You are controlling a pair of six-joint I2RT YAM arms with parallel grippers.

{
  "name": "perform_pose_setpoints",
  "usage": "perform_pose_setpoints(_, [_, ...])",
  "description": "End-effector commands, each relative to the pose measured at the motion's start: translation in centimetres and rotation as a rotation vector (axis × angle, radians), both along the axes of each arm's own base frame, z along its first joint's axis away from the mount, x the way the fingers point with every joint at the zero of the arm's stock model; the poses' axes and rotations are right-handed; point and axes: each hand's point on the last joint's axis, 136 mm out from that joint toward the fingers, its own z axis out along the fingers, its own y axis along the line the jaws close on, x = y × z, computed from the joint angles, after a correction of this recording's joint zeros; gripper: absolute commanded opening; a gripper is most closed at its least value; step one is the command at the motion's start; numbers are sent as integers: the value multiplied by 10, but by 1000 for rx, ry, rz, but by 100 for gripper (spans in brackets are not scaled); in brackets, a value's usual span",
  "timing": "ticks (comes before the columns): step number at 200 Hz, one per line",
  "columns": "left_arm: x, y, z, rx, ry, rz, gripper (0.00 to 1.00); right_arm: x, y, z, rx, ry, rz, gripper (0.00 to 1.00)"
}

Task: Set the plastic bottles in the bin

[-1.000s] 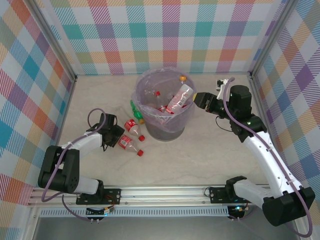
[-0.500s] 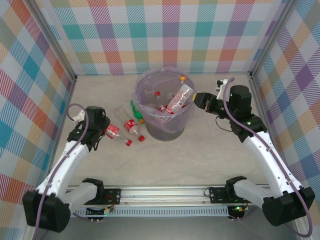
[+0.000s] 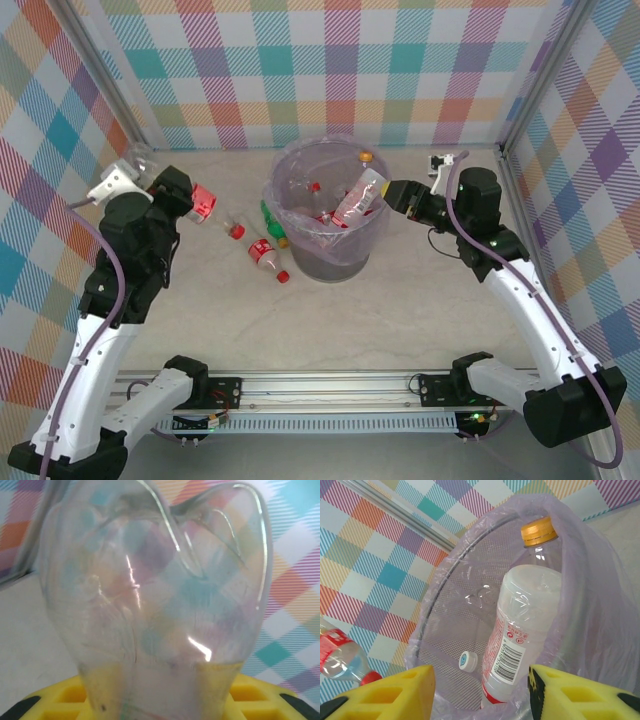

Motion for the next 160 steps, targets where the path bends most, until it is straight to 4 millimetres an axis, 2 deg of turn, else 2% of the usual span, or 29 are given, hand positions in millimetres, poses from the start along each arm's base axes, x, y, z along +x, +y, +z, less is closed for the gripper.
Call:
perform_pose_setpoints(1, [10, -40, 69, 60, -229, -164, 37, -6, 4, 13, 42, -41, 21, 53])
perform_pose_setpoints(33, [34, -121, 92, 201, -302, -393, 34, 1, 9, 9, 63, -29, 30, 52])
perform_pose_setpoints(42, [40, -142, 92, 253, -307, -437, 32, 2, 11, 6, 65, -22, 33, 52])
perform_pose_setpoints(70, [58, -191, 88, 377, -320, -573, 21, 5, 15, 3, 66, -15, 45, 52])
perform_pose_setpoints(82, [67, -211, 79, 415, -322, -635, 17, 5, 17, 3, 63, -18, 52, 52])
perform_pose_setpoints(115, [93, -243, 53, 478, -271, -709, 12, 3, 19, 4, 52, -30, 72, 53])
perform_pose_setpoints(157, [124, -274, -8, 584, -59, -817, 11, 1, 18, 2, 29, -26, 77, 53])
perform_pose_setpoints(160, [125, -275, -19, 596, -17, -834, 10, 1, 18, 2, 27, -28, 79, 53])
